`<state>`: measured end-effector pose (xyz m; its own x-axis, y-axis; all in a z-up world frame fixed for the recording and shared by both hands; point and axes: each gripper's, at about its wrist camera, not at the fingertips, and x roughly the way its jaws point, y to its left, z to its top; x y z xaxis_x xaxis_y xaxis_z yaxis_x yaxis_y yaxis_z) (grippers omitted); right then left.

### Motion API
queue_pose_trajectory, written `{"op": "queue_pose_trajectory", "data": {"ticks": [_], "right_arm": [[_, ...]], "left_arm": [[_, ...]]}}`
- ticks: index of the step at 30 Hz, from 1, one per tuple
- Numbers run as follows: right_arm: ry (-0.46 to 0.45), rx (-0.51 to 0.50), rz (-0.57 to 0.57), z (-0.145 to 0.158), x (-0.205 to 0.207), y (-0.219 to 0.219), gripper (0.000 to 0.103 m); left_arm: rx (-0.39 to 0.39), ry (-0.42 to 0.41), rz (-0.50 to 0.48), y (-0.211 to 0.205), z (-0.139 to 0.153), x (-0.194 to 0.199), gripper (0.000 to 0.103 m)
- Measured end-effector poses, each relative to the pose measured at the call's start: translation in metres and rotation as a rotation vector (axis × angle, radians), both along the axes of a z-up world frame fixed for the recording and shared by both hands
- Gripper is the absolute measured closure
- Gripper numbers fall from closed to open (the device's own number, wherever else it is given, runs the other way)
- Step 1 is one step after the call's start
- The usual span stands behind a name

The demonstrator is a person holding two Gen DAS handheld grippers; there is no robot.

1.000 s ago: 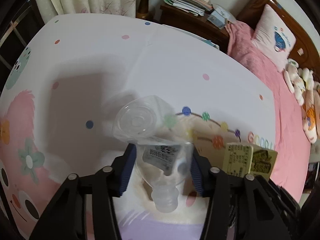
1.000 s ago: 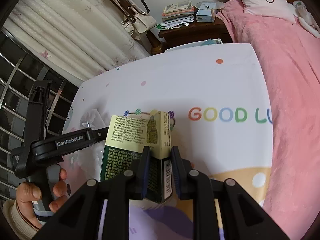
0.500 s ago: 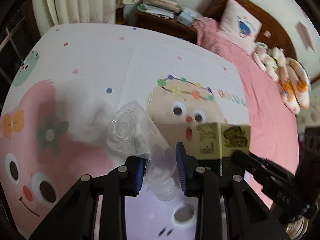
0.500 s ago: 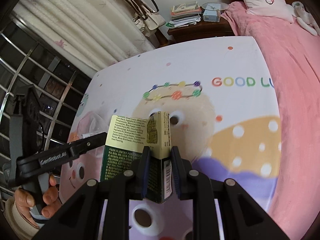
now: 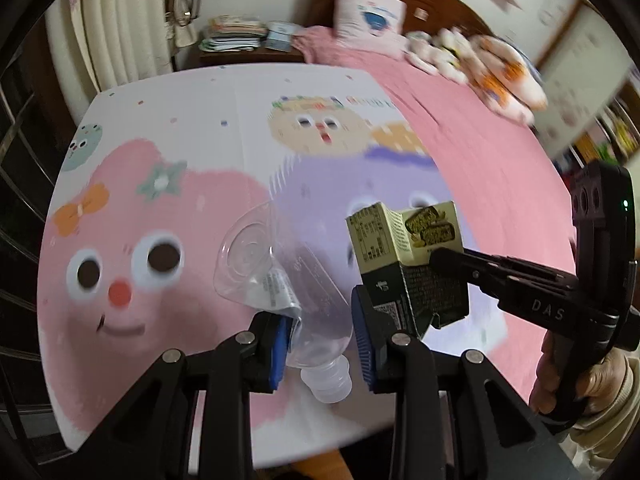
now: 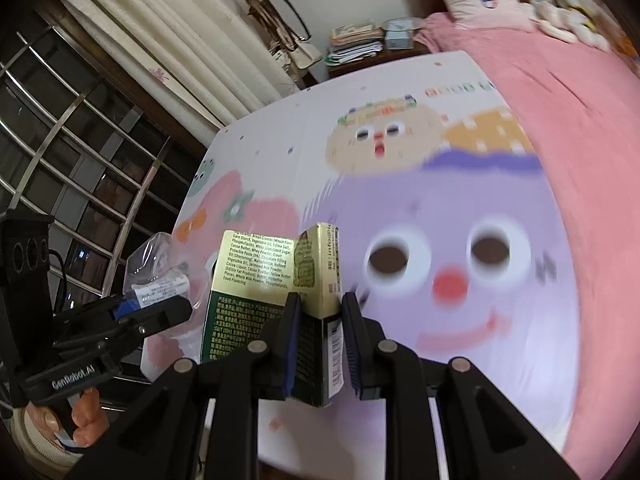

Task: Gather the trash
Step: 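Lower both tools over the bin and open them to drop bottle and tea box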

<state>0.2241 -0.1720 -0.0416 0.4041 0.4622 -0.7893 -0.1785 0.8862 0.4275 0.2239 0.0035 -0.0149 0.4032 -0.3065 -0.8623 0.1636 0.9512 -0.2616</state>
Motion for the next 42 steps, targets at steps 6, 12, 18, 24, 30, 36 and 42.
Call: {"op": "queue_pose_trajectory", "data": {"ticks": [6,12,18,24,30,36,42], "right_arm": [[0.033,-0.004,-0.121,-0.013,-0.105,0.024,0.083],[0.124,-0.032,-0.167,-0.040,-0.173,0.044,0.083],[0.203,-0.081,-0.188,-0.074,-0.216,0.051,0.083],[0.269,-0.123,-0.210,-0.129,-0.234,0.045,0.083],[0.316,-0.162,-0.224,-0.209,-0.233,0.035,0.083],[0.344,-0.200,-0.206,-0.296,-0.217,0.028,0.081],[0.376,-0.184,-0.183,-0.362,-0.193,0.026,0.078]], "left_arm": [[0.024,-0.002,-0.119,0.022,-0.006,-0.086,0.076],[0.028,0.018,-0.172,0.033,-0.021,-0.147,0.075],[0.024,0.069,-0.205,0.025,-0.055,-0.192,0.075],[0.038,0.120,-0.214,0.010,-0.111,-0.211,0.075],[0.032,0.167,-0.189,-0.002,-0.189,-0.213,0.075],[0.054,0.169,-0.165,-0.012,-0.264,-0.199,0.075],[0.081,0.190,-0.140,-0.017,-0.318,-0.191,0.030]]}}
